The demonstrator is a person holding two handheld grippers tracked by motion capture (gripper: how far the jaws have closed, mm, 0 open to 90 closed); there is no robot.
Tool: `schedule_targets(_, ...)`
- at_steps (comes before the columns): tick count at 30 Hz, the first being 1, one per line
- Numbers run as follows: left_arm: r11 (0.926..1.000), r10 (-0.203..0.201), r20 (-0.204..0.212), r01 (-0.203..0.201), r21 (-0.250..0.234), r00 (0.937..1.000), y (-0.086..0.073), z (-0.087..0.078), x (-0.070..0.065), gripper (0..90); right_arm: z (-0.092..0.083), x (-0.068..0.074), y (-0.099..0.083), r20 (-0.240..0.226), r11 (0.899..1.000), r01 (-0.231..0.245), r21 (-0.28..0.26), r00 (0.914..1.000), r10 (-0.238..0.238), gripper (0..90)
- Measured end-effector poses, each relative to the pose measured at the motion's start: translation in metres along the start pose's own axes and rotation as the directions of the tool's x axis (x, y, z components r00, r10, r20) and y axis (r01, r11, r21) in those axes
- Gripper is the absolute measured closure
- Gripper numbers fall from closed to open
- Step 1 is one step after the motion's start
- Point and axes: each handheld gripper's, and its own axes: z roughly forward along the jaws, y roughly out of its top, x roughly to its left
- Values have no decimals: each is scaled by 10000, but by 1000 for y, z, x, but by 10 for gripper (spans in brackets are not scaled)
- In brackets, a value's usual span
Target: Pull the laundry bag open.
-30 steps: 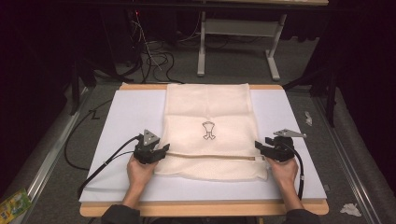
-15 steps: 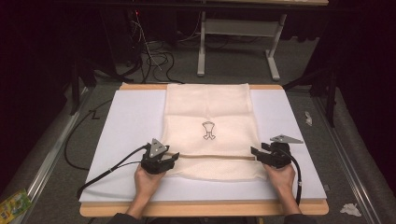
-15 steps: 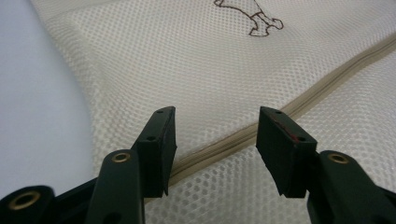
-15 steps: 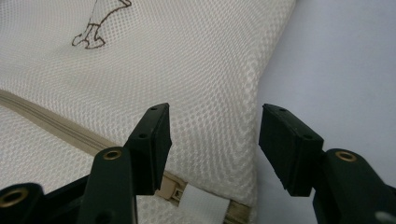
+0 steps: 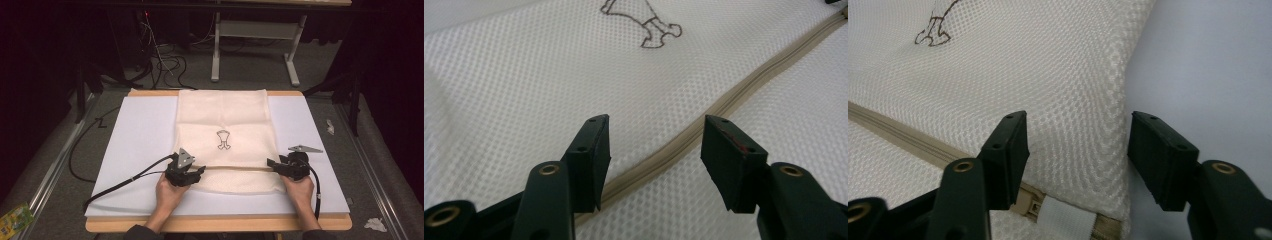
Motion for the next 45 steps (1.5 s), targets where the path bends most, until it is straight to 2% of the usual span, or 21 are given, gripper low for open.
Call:
schedule_targets(3,9999,171,248,-170,-27,9995,10,7,-10,456,2,3,2,34,9995,285,169,9996,-286,533)
schedule_targets(6,9992,319,604,-332,209,9977,18,19,-20,452,2,4,2,93,9989,412,228,9991,-414,583)
schedule_targets(10,9942,837,766,-884,608,9935,27,34,-35,449,2,6,2,443,9952,911,361,9947,-927,659)
schedule_targets(12,9944,824,916,-880,583,9924,32,39,-38,449,2,7,2,567,9927,1119,449,9918,-1144,698)
schedule_targets(14,9950,768,991,-826,555,9921,36,43,-41,448,2,5,3,491,9925,1142,436,9920,-1163,743)
schedule_targets(15,9963,660,1100,-716,479,9917,37,44,-41,448,1,4,3,364,9918,1204,438,9919,-1221,795)
schedule_targets(17,9980,438,1181,-489,405,9920,38,46,-40,448,1,5,2,269,9892,1403,412,9896,-1415,838)
schedule_targets(19,9978,422,1166,-478,452,9923,38,47,-39,449,1,5,2,255,9873,1553,337,9874,-1562,854)
schedule_targets(22,9974,428,1208,-494,517,9918,37,47,-40,449,-1,3,3,18,9910,1313,250,9913,-1314,872)
schedule_targets(24,9979,400,1263,-460,453,9912,38,47,-40,450,-3,3,4,-97,9902,1387,144,9903,-1386,876)
schedule_targets(30,9999,65,1584,-90,147,9874,43,45,-39,464,-11,5,10,-416,9903,1392,-24,9894,-1392,880)
schedule_targets(34,9985,413,1533,-465,301,9873,47,47,-46,466,-16,9,14,-584,9907,1346,-188,9891,-1355,881)
schedule_targets(36,9992,291,1793,-336,220,9834,49,48,-50,467,-18,10,16,-629,9898,1401,-248,9879,-1414,881)
schedule_targets(40,9989,403,1945,-442,156,9801,55,50,-56,477,-19,12,17,-813,9896,1391,-361,9866,-1416,882)
schedule_targets(42,9994,287,2144,-320,120,9763,57,51,-59,490,-20,13,18,-869,9904,1335,-373,9869,-1363,883)
schedule_targets(45,9990,430,2320,-454,52,9718,61,52,-66,518,-22,13,20,-977,9896,1359,-464,9853,-1399,883)
